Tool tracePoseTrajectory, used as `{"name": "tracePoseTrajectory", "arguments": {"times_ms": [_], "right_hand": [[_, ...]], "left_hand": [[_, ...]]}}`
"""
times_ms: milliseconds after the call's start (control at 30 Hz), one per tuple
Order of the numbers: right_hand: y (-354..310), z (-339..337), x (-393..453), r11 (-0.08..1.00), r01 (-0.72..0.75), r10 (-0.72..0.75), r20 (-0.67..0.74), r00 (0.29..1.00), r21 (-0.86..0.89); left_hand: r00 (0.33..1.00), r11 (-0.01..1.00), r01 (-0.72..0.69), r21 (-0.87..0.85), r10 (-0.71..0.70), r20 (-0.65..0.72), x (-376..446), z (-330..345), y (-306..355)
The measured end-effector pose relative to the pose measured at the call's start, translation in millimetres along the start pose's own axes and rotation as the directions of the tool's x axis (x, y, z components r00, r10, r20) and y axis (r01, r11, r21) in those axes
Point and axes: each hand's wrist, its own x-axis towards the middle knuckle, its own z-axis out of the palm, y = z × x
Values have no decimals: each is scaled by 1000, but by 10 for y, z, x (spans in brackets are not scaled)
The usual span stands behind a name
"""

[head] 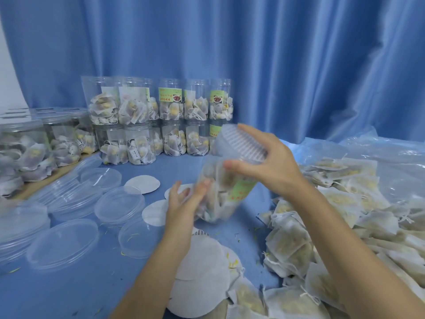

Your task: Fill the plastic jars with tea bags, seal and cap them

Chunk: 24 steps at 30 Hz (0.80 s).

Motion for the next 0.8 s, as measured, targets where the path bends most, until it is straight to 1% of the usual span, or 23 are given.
{"name": "tracePoseTrajectory", "arguments": {"times_ms": [33, 67, 100, 167, 200, 267, 300, 400, 500, 600, 633, 667, 700, 733, 767, 800], "right_hand": [[-18, 33, -4, 995, 7, -2, -48, 999, 103], [-42, 80, -11, 982, 10, 4, -73, 997, 189], [-64, 127, -16, 970, 4, 13, -68, 998, 245], [-92, 199, -30, 961, -19, 11, 31, 999, 275], [-92, 214, -37, 959, -33, 2, 110, 994, 280], [-66, 187, -44, 961, -63, -3, 239, 971, 269], [-44, 160, -42, 966, -78, 9, 271, 962, 245], [14, 103, -30, 971, -142, 74, 321, 944, 192], [28, 153, -58, 961, -224, 149, 375, 915, 163], [-41, 219, -111, 937, -340, 277, 424, 862, 80], [-49, 215, -117, 934, -355, 297, 446, 844, 50], [-51, 214, -111, 937, -347, 295, 462, 837, 29], [-43, 219, -100, 952, -303, 248, 470, 847, 45], [-42, 219, -91, 966, -235, 158, 467, 870, 111], [-44, 216, -87, 971, -149, 53, 443, 895, 185], [-43, 218, -89, 973, -52, -45, 408, 912, 224]], "left_hand": [[1000, 996, 12, -86, -12, 1, 6, -21, 31], [999, 983, 26, -182, -20, 35, 1, -40, 67], [996, 964, 42, -264, -19, 89, -1, -66, 96], [985, 936, 61, -347, 0, 173, -5, -132, 124], [984, 931, 54, -362, 11, 176, -5, -174, 131], [991, 916, 15, -401, 41, 131, 14, -260, 148], [993, 905, -6, -425, 57, 106, 36, -304, 160], [990, 885, -75, -460, 120, 69, 122, -425, 224], [978, 889, -146, -433, 197, 74, 199, -523, 248], [979, 901, -143, -410, 191, 77, 216, -583, 240], [981, 908, -135, -397, 179, 76, 212, -593, 238], [984, 915, -122, -385, 163, 74, 204, -592, 238], [988, 919, -103, -381, 140, 70, 194, -587, 239], [991, 920, -79, -384, 113, 67, 189, -583, 236], [994, 919, -53, -390, 85, 65, 186, -584, 234], [996, 917, -29, -397, 59, 63, 184, -589, 236]]}}
